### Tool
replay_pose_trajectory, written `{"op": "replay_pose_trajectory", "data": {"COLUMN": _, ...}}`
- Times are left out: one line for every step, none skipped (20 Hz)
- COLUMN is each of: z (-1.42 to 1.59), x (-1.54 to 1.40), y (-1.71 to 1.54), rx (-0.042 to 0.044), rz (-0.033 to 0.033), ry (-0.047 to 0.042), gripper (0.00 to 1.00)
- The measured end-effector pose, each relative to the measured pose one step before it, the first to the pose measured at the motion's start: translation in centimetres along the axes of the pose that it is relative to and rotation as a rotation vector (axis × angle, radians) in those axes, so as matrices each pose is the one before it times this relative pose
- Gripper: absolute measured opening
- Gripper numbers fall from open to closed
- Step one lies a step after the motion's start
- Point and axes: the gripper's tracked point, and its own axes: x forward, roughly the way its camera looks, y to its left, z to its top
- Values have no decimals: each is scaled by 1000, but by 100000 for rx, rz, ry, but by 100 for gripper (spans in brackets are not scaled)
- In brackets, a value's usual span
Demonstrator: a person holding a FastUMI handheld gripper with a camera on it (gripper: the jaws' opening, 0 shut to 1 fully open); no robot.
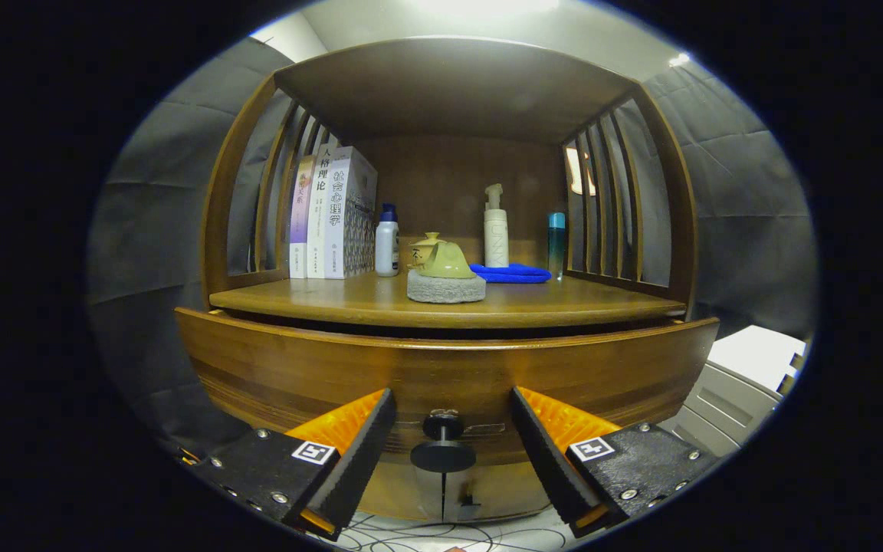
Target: Pull open the drawer, take out the items inside it, and place them on the countertop above the cabinet.
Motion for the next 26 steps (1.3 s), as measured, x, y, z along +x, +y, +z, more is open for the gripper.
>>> {"op": "replay_pose_trajectory", "data": {"z": 80, "x": 722, "y": 40, "rx": -163, "rz": -77, "ry": -352, "gripper": 95}}
{"op": "replay_pose_trajectory", "data": {"z": -4, "x": 733, "y": -14, "rx": -220, "rz": -30, "ry": 99, "gripper": 95}}
{"op": "replay_pose_trajectory", "data": {"z": 68, "x": 443, "y": 31, "rx": 135, "rz": -4, "ry": -345, "gripper": 95}}
{"op": "replay_pose_trajectory", "data": {"z": -11, "x": 501, "y": 42, "rx": 14, "rz": 79, "ry": -125, "gripper": 95}}
{"op": "replay_pose_trajectory", "data": {"z": -62, "x": 624, "y": -32, "rx": 93, "rz": 19, "ry": -8, "gripper": 95}}
{"op": "replay_pose_trajectory", "data": {"z": 417, "x": -259, "y": 25, "rx": 316, "rz": -125, "ry": -1217, "gripper": 95}}
{"op": "replay_pose_trajectory", "data": {"z": -572, "x": 118, "y": 107, "rx": 225, "rz": 22, "ry": 165, "gripper": 96}}
{"op": "replay_pose_trajectory", "data": {"z": -239, "x": -137, "y": 175, "rx": 603, "rz": 674, "ry": 891, "gripper": 95}}
{"op": "replay_pose_trajectory", "data": {"z": -342, "x": -41, "y": 191, "rx": -217, "rz": 1403, "ry": 3019, "gripper": 95}}
{"op": "replay_pose_trajectory", "data": {"z": 764, "x": -219, "y": 247, "rx": -397, "rz": 2238, "ry": -31, "gripper": 95}}
{"op": "replay_pose_trajectory", "data": {"z": 1625, "x": -295, "y": -210, "rx": -128, "rz": 1514, "ry": -2275, "gripper": 96}}
{"op": "replay_pose_trajectory", "data": {"z": 2183, "x": -653, "y": -469, "rx": -334, "rz": 553, "ry": -3293, "gripper": 96}}
{"op": "replay_pose_trajectory", "data": {"z": 2415, "x": -917, "y": -527, "rx": -8, "rz": -242, "ry": -2797, "gripper": 96}}
{"op": "replay_pose_trajectory", "data": {"z": 2806, "x": -734, "y": -612, "rx": 499, "rz": -85, "ry": -2227, "gripper": 96}}
{"op": "replay_pose_trajectory", "data": {"z": 2807, "x": -668, "y": -285, "rx": 478, "rz": 391, "ry": -2746, "gripper": 96}}
{"op": "replay_pose_trajectory", "data": {"z": 2770, "x": -957, "y": -262, "rx": -150, "rz": 997, "ry": -2295, "gripper": 96}}
{"op": "replay_pose_trajectory", "data": {"z": 2515, "x": -1045, "y": -301, "rx": -462, "rz": 662, "ry": -1932, "gripper": 96}}
{"op": "replay_pose_trajectory", "data": {"z": 2611, "x": -1219, "y": -164, "rx": -810, "rz": 1073, "ry": -2149, "gripper": 96}}
{"op": "replay_pose_trajectory", "data": {"z": 1996, "x": -1273, "y": 48, "rx": -1041, "rz": 1137, "ry": -983, "gripper": 96}}
{"op": "replay_pose_trajectory", "data": {"z": 1759, "x": -1336, "y": 3, "rx": -1594, "rz": 754, "ry": -713, "gripper": 96}}
{"op": "replay_pose_trajectory", "data": {"z": 1186, "x": -1501, "y": -209, "rx": -1884, "rz": 56, "ry": 477, "gripper": 96}}
{"op": "replay_pose_trajectory", "data": {"z": 844, "x": -1500, "y": -223, "rx": -1391, "rz": -601, "ry": 1066, "gripper": 96}}
{"op": "replay_pose_trajectory", "data": {"z": 743, "x": -1283, "y": 63, "rx": -479, "rz": -232, "ry": 175, "gripper": 96}}
{"op": "replay_pose_trajectory", "data": {"z": 685, "x": -971, "y": 95, "rx": 402, "rz": 587, "ry": 217, "gripper": 96}}
{"op": "replay_pose_trajectory", "data": {"z": 453, "x": -579, "y": 484, "rx": 738, "rz": 894, "ry": -311, "gripper": 96}}
{"op": "replay_pose_trajectory", "data": {"z": 394, "x": -645, "y": 545, "rx": 288, "rz": 1747, "ry": 183, "gripper": 96}}
